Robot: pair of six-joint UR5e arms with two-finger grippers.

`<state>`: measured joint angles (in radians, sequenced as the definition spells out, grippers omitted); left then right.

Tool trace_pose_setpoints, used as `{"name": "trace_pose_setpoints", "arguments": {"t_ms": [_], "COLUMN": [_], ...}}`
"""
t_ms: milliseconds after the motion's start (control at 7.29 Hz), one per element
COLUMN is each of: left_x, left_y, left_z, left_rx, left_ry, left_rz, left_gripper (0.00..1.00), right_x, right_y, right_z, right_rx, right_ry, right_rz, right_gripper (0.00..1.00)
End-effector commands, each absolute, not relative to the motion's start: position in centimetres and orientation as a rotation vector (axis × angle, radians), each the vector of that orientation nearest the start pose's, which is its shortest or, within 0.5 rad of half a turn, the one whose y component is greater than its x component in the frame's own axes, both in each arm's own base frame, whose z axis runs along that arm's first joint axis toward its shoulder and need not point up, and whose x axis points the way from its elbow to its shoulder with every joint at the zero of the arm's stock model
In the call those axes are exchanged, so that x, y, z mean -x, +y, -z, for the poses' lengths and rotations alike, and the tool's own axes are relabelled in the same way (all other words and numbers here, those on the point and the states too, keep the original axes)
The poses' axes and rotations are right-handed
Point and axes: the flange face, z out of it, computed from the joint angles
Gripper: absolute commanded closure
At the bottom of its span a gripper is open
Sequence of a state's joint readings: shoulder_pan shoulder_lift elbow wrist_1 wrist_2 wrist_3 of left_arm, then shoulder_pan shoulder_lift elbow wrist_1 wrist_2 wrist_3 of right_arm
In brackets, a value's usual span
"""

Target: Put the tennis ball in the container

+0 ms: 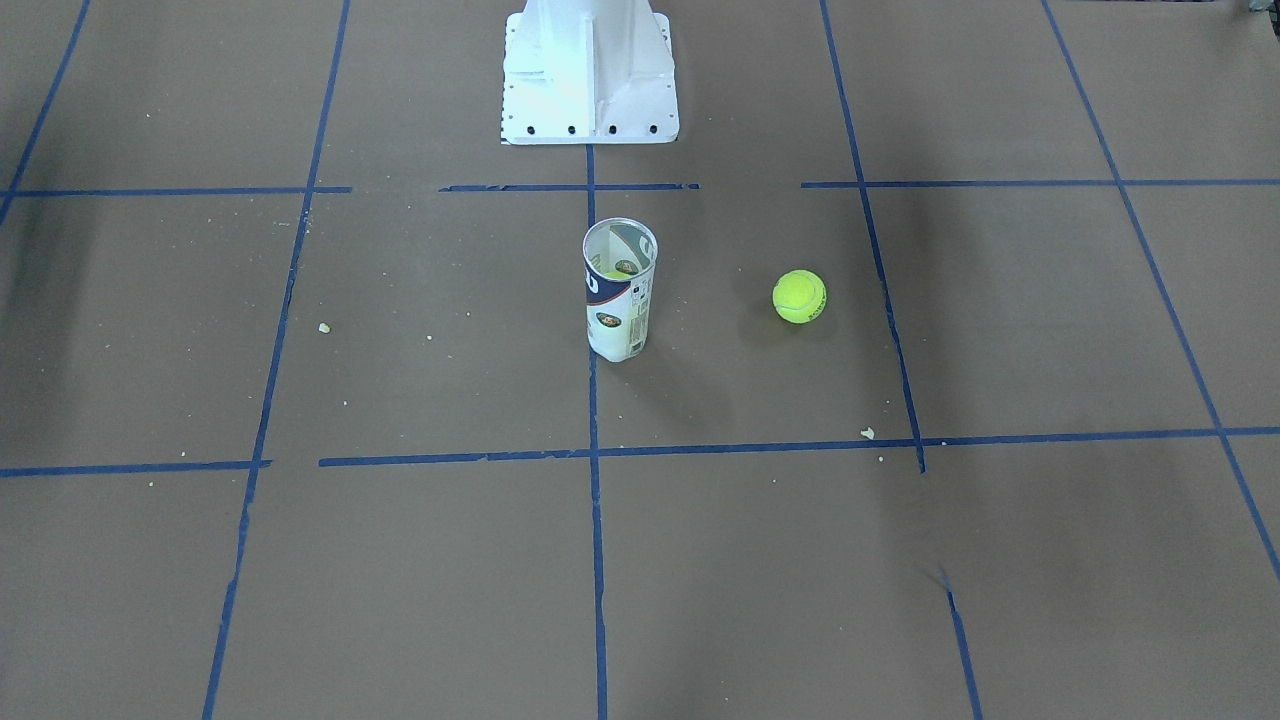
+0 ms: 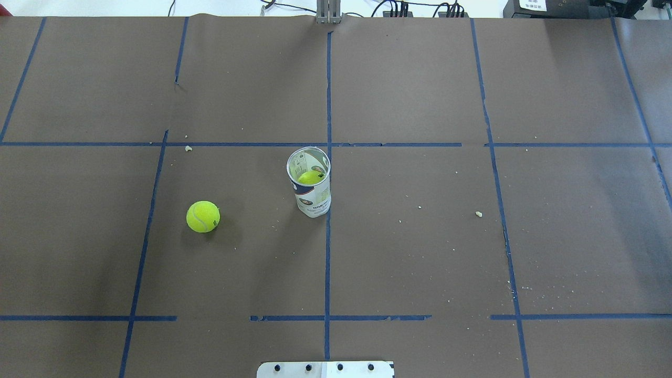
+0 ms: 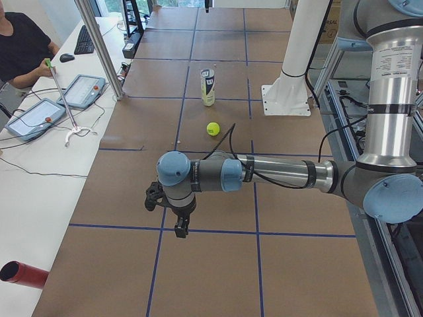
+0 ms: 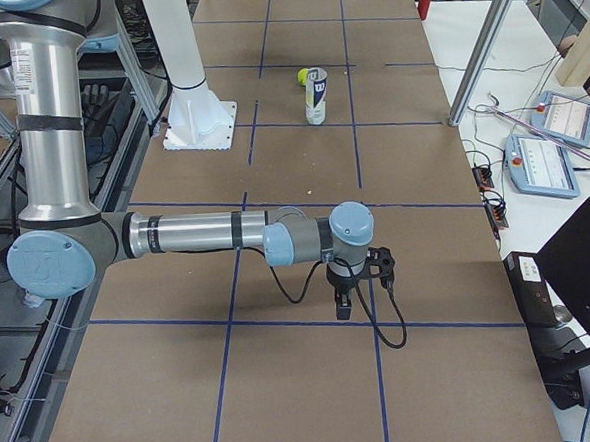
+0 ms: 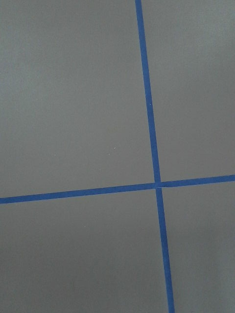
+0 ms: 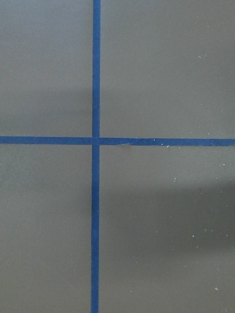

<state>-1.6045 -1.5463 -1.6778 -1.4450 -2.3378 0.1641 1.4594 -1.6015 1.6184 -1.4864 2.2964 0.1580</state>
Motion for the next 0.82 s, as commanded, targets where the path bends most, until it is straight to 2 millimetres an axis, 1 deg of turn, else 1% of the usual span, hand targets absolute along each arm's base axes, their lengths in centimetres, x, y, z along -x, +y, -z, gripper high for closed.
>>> {"name": "trace_pose_setpoints", "arguments": {"t_ms": [0,137,275,412,549,686], "left_x": [8.1,8.2,8.2,8.3,8.1,6.4], "left_y": [-47.5,-48.0,-49.5,-51.9,-53.8,-55.6], "left_z": [-63.1,-62.6,-61.0,-56.8,-52.2,-45.9], "left_rx": [-0.04,-0.052,-0.082,-0.155,-0.192,-0.204], "left_ry": [0.766,0.758,0.754,0.744,0.745,0.757], "left_rz": [-0.11,-0.113,-0.12,-0.147,-0.101,-0.04], "left_gripper": [0.0,0.0,0.0,0.0,0.0,0.0], "right_x": [-1.3,-1.3,-1.3,-1.3,-1.3,-1.3], "right_y": [-49.0,-49.0,-49.0,-49.0,-49.0,-49.0], "right_z": [-64.5,-64.5,-64.5,-64.5,-64.5,-64.5], "right_rx": [0.001,0.002,0.001,0.001,0.001,0.001], "right_ry": [-0.731,-0.731,-0.731,-0.731,-0.731,-0.731], "right_rz": [-0.009,-0.007,-0.009,-0.009,-0.009,-0.009], "right_gripper": [0.0,0.0,0.0,0.0,0.0,0.0]}}
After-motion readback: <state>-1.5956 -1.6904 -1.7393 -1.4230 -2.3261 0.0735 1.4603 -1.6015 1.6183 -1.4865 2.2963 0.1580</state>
